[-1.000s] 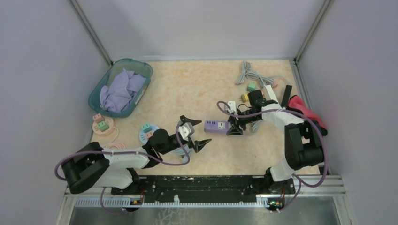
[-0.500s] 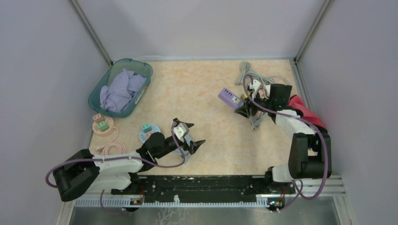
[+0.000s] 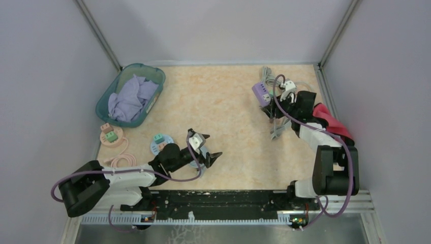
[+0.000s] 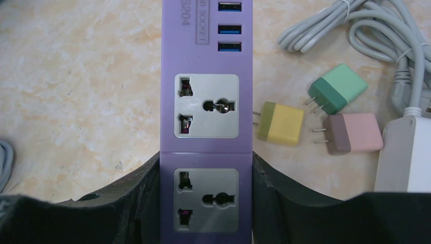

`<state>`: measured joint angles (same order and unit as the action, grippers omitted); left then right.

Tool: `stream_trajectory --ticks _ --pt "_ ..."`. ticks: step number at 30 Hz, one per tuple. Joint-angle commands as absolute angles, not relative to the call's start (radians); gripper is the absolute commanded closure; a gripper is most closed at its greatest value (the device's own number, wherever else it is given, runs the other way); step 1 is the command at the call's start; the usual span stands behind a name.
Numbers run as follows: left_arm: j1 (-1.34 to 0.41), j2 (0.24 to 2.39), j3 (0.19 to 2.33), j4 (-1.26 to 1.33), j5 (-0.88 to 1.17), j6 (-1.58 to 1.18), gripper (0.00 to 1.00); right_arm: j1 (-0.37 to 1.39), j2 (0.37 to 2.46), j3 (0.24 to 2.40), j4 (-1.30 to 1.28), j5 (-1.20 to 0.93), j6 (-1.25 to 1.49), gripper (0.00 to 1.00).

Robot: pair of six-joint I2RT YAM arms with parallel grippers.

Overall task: Pull the plug off the socket
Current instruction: Place the socket at the center of the board.

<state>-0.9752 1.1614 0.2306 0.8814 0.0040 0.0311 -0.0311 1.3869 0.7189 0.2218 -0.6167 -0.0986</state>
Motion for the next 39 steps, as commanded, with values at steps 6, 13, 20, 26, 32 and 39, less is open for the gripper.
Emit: stream_trajectory --ticks 6,13,20,26,32,39 --pt "-0.977 1.198 0.242 0.889 0.002 0.012 0.0 -0.041 1.368 0.73 0.324 -0.561 -0.048 0.99" --pt "-0.977 1.212 0.259 0.877 0.003 0.012 0.0 -0.036 1.422 0.783 0.279 -0.639 -0.065 0.99" --pt "-0.977 1.199 0.262 0.852 -0.003 0.014 0.0 0.062 1.518 0.937 0.089 -0.666 -0.269 0.99" --pt "-0.976 1.188 0.261 0.839 -0.016 0.015 0.0 0.105 1.699 1.208 -0.234 -0.796 -0.603 1.0" --pt "-0.976 1.185 0.261 0.829 -0.03 0.02 0.0 0.164 1.861 1.425 -0.308 -0.669 -0.711 1.0" --pt "-0.974 1.186 0.258 0.828 -0.037 0.01 0.0 0.207 2.072 1.673 -0.351 -0.592 -0.738 0.96"
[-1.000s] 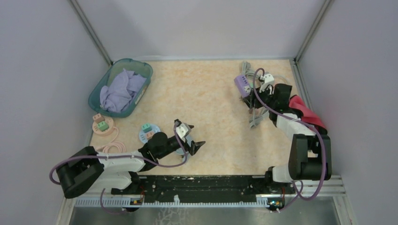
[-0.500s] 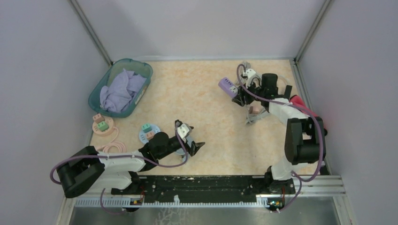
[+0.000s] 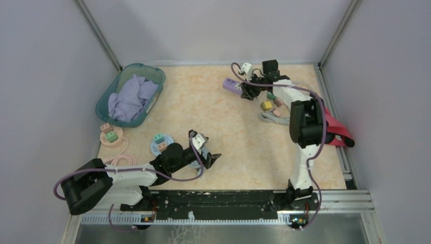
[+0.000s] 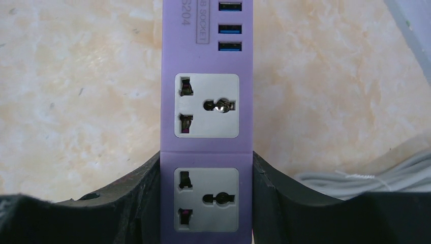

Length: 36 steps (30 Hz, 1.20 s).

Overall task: Pull the plug off the socket
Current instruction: Place the socket at the center of the board.

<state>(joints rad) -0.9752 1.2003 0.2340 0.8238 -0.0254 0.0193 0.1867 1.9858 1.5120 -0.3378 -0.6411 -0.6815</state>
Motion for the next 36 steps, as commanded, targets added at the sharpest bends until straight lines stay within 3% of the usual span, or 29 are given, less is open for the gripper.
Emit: stream_trajectory --ticks 1,11,17,20,28,36 --pt "-0.973 1.187 0.257 0.829 -0.036 0.008 0.0 0.212 2.103 1.712 -0.358 -0.581 -0.729 0.96" --pt "-0.973 1.165 0.24 0.822 -0.039 -0.008 0.0 0.221 2.338 1.943 -0.277 -0.477 -0.512 0.86" --pt "-0.971 1.156 0.237 0.814 -0.043 -0.013 0.0 0.221 2.361 1.938 -0.258 -0.436 -0.475 0.65" --pt "-0.971 1.155 0.244 0.811 -0.034 -0.016 0.0 0.221 2.355 1.938 -0.271 -0.426 -0.455 0.52" --pt "-0.971 1.124 0.27 0.761 0.0 -0.046 0.0 0.221 2.287 1.931 -0.302 -0.41 -0.413 0.3" --pt "-0.971 1.028 0.272 0.723 0.015 -0.116 0.0 0.211 2.091 1.802 -0.312 -0.427 -0.401 0.24"
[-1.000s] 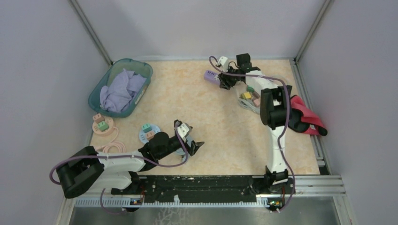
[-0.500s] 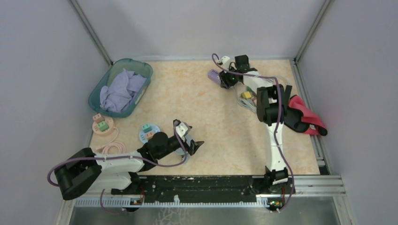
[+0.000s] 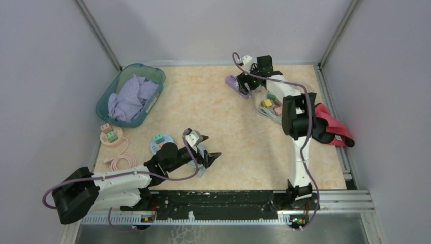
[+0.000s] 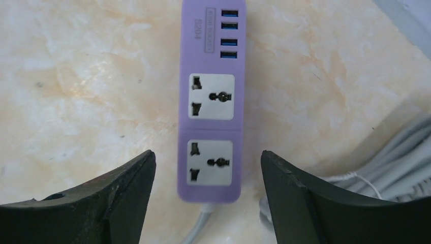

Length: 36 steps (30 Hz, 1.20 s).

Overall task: Pull the plug off the socket
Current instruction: Place the socket at the center of the board, then move the socket to the center of the board.

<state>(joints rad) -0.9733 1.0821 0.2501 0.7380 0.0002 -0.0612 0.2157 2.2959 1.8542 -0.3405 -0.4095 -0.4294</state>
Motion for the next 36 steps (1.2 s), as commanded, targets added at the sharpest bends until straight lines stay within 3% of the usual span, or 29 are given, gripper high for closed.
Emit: stream_trajectory --ticks 1,11,17,18,19,24,36 --pt "-0.971 1.013 0.272 0.714 0.011 -0.126 0.0 0.207 2.057 1.757 -0.305 -0.437 -0.397 0.24" --pt "-0.963 0.901 0.354 0.508 -0.05 -0.277 0.0 0.132 1.707 1.519 -0.377 -0.625 -0.338 0.16" --pt "-0.959 0.884 0.442 0.378 -0.076 -0.308 0.0 0.048 1.466 1.322 -0.298 -0.78 -0.244 0.15" --pt "-0.958 0.884 0.463 0.344 -0.085 -0.31 0.0 0.038 1.431 1.294 -0.29 -0.804 -0.226 0.12" --pt "-0.957 0.883 0.478 0.317 -0.096 -0.313 0.0 0.027 1.398 1.264 -0.272 -0.829 -0.2 0.03" --pt "-0.954 0.873 0.558 0.168 -0.17 -0.333 0.0 -0.074 1.208 1.061 -0.039 -0.998 0.019 0.01" --pt "-0.946 0.922 0.764 -0.174 -0.325 -0.393 0.0 -0.109 1.108 0.859 0.166 -1.126 0.127 0.01"
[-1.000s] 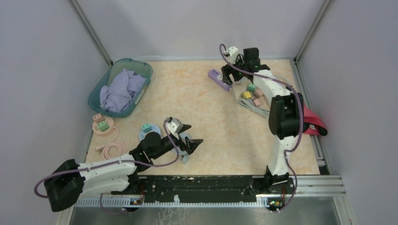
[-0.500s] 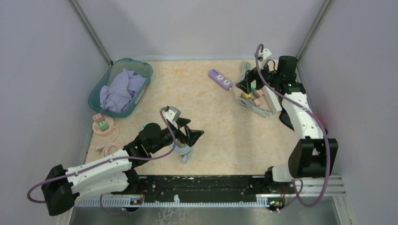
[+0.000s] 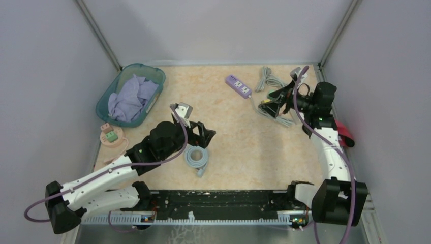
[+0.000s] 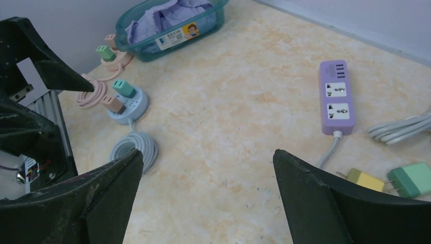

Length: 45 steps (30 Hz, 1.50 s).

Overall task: Pull the plug off the socket
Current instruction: Move the socket to the center of the board.

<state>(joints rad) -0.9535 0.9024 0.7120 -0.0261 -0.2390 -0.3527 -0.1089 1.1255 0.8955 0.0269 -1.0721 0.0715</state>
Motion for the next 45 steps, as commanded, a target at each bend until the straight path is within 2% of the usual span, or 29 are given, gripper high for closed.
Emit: stream_trajectory --ticks 1,4,8,12,15,19,22,34,45 --pt "-0.943 0.925 0.771 -0.208 -0.351 -0.417 0.0 -0.109 1.109 0.853 0.174 -1.127 0.134 0.01" --pt "-0.919 0.914 0.734 -0.221 -0.397 -0.532 0.0 -0.109 1.113 0.84 0.189 -1.133 0.137 0.01" --pt "-0.782 0.866 0.615 -0.109 -0.208 -0.672 0.0 -0.109 1.117 0.825 0.199 -1.135 0.132 0.02" --pt "-0.736 0.823 0.539 -0.078 -0.227 -0.845 0.0 -0.109 1.125 0.824 0.191 -1.133 0.12 0.02" --pt "-0.736 0.855 0.582 -0.244 -0.34 -1.028 0.0 -0.109 1.131 0.83 0.171 -1.125 0.104 0.02" --pt "-0.736 0.988 0.736 -0.63 -0.488 -1.222 0.01 -0.109 1.137 0.831 0.156 -1.118 0.093 0.03" --pt "-0.736 1.074 0.798 -0.783 -0.553 -1.314 0.0 -0.109 1.139 0.831 0.153 -1.115 0.09 0.03" --pt "-0.736 1.187 0.929 -1.075 -0.792 -1.379 0.0 -0.108 1.141 0.831 0.141 -1.101 0.076 0.03" --pt "-0.735 1.287 0.879 -1.161 -0.883 -1.458 0.03 -0.109 1.138 0.826 0.137 -1.095 0.063 0.03"
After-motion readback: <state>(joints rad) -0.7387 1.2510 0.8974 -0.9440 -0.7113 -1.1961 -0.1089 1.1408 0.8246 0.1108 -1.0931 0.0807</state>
